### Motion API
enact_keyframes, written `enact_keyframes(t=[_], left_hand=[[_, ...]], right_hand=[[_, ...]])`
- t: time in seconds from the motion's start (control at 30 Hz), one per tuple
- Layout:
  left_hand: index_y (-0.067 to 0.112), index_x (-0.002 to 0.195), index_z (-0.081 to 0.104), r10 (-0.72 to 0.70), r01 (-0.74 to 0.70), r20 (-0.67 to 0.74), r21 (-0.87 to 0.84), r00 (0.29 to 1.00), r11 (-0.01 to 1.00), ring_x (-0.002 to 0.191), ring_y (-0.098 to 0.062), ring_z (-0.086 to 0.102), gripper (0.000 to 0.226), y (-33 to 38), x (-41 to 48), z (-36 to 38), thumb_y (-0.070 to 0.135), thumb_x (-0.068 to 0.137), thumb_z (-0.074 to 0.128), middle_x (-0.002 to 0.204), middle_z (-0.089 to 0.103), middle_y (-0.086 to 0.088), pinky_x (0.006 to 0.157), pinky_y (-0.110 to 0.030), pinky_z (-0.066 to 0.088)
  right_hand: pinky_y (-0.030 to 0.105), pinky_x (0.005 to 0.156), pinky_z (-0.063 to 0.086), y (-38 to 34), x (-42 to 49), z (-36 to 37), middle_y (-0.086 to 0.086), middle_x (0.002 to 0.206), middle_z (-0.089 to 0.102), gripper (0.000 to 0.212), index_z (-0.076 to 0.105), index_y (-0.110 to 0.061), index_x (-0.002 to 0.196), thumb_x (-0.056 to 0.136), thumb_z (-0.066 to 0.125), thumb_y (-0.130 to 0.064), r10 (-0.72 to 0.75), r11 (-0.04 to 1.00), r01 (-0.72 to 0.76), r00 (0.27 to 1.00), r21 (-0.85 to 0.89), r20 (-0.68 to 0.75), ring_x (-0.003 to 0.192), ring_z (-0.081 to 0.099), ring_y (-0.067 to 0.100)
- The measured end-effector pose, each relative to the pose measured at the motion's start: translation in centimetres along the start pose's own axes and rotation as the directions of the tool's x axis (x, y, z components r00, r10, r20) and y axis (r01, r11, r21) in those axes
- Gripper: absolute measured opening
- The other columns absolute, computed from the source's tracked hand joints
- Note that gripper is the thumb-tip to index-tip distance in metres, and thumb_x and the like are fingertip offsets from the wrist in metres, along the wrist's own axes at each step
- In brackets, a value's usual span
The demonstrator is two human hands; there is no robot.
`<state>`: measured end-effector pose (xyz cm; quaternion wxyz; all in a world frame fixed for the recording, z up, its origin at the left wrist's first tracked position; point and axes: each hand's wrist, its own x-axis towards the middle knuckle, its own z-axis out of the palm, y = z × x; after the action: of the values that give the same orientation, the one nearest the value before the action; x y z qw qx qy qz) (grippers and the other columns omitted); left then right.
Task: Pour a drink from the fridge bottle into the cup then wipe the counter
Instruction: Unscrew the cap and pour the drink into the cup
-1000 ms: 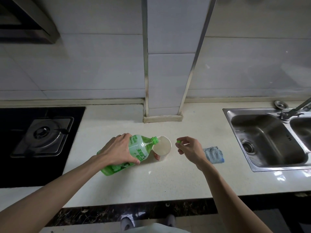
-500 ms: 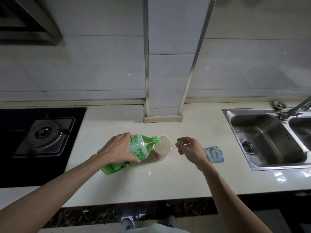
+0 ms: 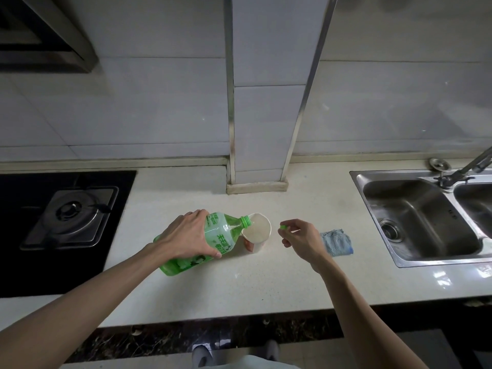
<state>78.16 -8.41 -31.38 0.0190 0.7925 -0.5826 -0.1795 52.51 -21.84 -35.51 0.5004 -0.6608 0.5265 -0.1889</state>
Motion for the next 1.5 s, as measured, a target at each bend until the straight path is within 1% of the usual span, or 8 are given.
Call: enact_keyframes(t=[0.23, 0.43, 0.63, 0.8, 0.93, 1.13, 1.3, 1.5], left_hand=[[0.016, 0.127, 0.043, 0.015, -0.015, 0.004, 0.030, 1.000, 0.999, 0.097, -0.015, 0.053, 0.098, 0.1, 0.0, 0.1, 0.074, 0.055, 0.076, 0.118, 0.055, 0.002, 0.083, -0.031, 0.051], [0.017, 0.125, 0.043, 0.013, -0.013, -0.001, 0.025, 1.000, 1.000, 0.098, -0.016, 0.054, 0.097, 0.3, 0.0, 0.0, 0.075, 0.055, 0.076, 0.118, 0.055, 0.003, 0.084, -0.032, 0.051], [0.016, 0.125, 0.043, 0.006, -0.006, 0.000, 0.041, 1.000, 0.999, 0.099, -0.016, 0.053, 0.097, 0.4, 0.0, -0.1, 0.074, 0.055, 0.077, 0.117, 0.055, 0.003, 0.084, -0.031, 0.050], [0.017, 0.124, 0.043, -0.007, 0.007, 0.000, 0.044, 1.000, 0.999, 0.098, -0.016, 0.052, 0.095, 0.5, 0.1, -0.2, 0.073, 0.055, 0.077, 0.115, 0.054, 0.004, 0.081, -0.031, 0.049], [0.017, 0.125, 0.043, -0.013, 0.013, 0.000, 0.049, 1.000, 0.999, 0.097, -0.016, 0.053, 0.098, 0.4, 0.2, -0.2, 0.075, 0.053, 0.077, 0.116, 0.055, 0.003, 0.081, -0.031, 0.049], [0.016, 0.128, 0.042, -0.013, 0.013, 0.002, 0.066, 1.000, 0.998, 0.097, -0.015, 0.054, 0.099, 0.4, 0.4, -0.2, 0.075, 0.055, 0.077, 0.118, 0.055, 0.002, 0.081, -0.028, 0.049], [0.016, 0.128, 0.042, -0.019, 0.019, 0.009, 0.069, 1.000, 0.997, 0.096, -0.015, 0.053, 0.099, 0.3, 0.5, -0.3, 0.074, 0.056, 0.077, 0.118, 0.055, 0.003, 0.079, -0.028, 0.048], [0.017, 0.128, 0.042, -0.024, 0.023, 0.015, 0.063, 1.000, 0.998, 0.098, -0.015, 0.052, 0.100, 0.0, 0.6, -0.3, 0.075, 0.054, 0.076, 0.119, 0.055, 0.002, 0.081, -0.029, 0.049]], right_hand=[[0.025, 0.065, 0.056, 0.4, -0.2, -0.1, 0.005, 0.091, 0.070, 0.022, 0.069, -0.010, 0.109, 0.089, 0.069, -0.019, 0.003, 1.000, -0.003, 1.000, 0.015, 0.000, 0.064, 0.068, 0.013], [0.022, 0.063, 0.056, 0.4, -0.3, -0.3, 0.004, 0.090, 0.070, 0.021, 0.069, -0.010, 0.108, 0.089, 0.068, -0.018, 0.004, 1.000, -0.004, 1.000, 0.016, -0.003, 0.062, 0.067, 0.012], [0.027, 0.068, 0.057, 0.5, -0.3, -0.3, 0.005, 0.090, 0.070, 0.021, 0.069, -0.010, 0.108, 0.089, 0.069, -0.018, 0.004, 1.000, -0.004, 1.000, 0.018, 0.002, 0.065, 0.067, 0.014], [0.023, 0.066, 0.056, 0.6, -0.2, -0.3, 0.005, 0.092, 0.070, 0.021, 0.069, -0.011, 0.108, 0.089, 0.069, -0.019, 0.001, 1.000, -0.001, 1.000, 0.000, 0.004, 0.064, 0.067, 0.012], [0.028, 0.069, 0.057, 0.7, -0.1, -0.4, 0.006, 0.092, 0.070, 0.022, 0.069, -0.010, 0.108, 0.088, 0.069, -0.020, 0.008, 1.000, -0.008, 1.000, -0.006, 0.005, 0.062, 0.067, 0.011], [0.014, 0.057, 0.051, 0.4, 0.3, -0.4, 0.003, 0.089, 0.070, 0.019, 0.069, -0.011, 0.107, 0.089, 0.069, -0.019, 0.001, 1.000, -0.001, 1.000, -0.027, 0.001, 0.059, 0.065, 0.009], [0.018, 0.059, 0.053, 0.5, 0.6, -0.5, 0.003, 0.089, 0.070, 0.021, 0.070, -0.010, 0.107, 0.088, 0.070, -0.018, 0.008, 1.000, -0.008, 1.000, -0.017, 0.008, 0.060, 0.066, 0.010], [0.016, 0.056, 0.050, 0.5, 0.8, -0.6, 0.002, 0.090, 0.068, 0.020, 0.069, -0.009, 0.107, 0.088, 0.069, -0.018, 0.019, 1.000, -0.019, 1.000, 0.000, 0.023, 0.060, 0.065, 0.012]])
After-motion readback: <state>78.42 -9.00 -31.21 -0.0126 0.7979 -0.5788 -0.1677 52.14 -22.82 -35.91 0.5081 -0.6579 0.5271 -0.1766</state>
